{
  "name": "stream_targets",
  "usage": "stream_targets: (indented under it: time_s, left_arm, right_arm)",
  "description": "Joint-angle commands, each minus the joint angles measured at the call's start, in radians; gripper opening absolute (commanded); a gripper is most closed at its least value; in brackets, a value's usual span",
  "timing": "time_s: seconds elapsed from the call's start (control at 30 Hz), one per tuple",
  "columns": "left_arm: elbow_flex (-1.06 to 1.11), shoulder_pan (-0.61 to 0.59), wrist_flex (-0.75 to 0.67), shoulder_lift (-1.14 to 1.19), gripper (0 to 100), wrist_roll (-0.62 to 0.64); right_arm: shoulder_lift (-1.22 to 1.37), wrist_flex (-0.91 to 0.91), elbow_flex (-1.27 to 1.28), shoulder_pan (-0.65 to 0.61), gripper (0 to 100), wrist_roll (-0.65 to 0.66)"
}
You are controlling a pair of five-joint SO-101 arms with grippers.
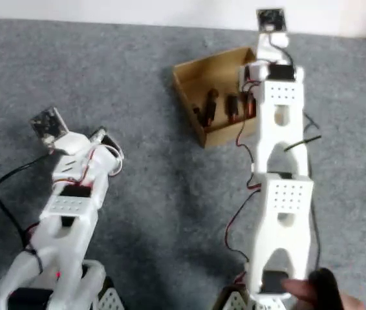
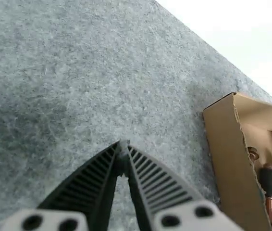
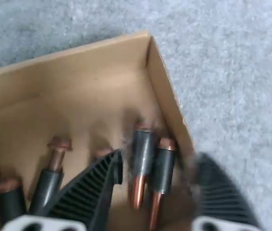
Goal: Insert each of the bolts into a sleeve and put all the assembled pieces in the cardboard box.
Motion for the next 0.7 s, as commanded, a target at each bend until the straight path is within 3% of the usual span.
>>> stream_targets:
  time_s: [0.0, 0.33, 0.43, 0.53, 0.67]
  left_arm:
    - [-0.050, 0.019, -0.021, -0.001, 1, 0.003]
    - [-0.042, 0.058, -0.021, -0.008, 1, -0.006]
    - [-0.027, 0.139, -0.023, -0.033, 1, -0.175]
    - [0.036, 0.211, -0.021, -0.140, 1, -0.330]
    - [0.173, 0.234, -0.021, -0.407, 1, -0.422]
  right_arm:
    - [-0.010, 0.124, -0.150, -0.016, 30.2, -0.006]
    - [-0.012, 0.496, -0.631, -0.061, 30.0, -0.009]
    - [-0.035, 0.602, -0.799, -0.119, 30.0, -0.006]
    - [-0.125, 0.604, -0.743, -0.136, 30.0, -0.006]
    - [-0.331, 0.604, -0.722, -0.166, 30.0, -0.008]
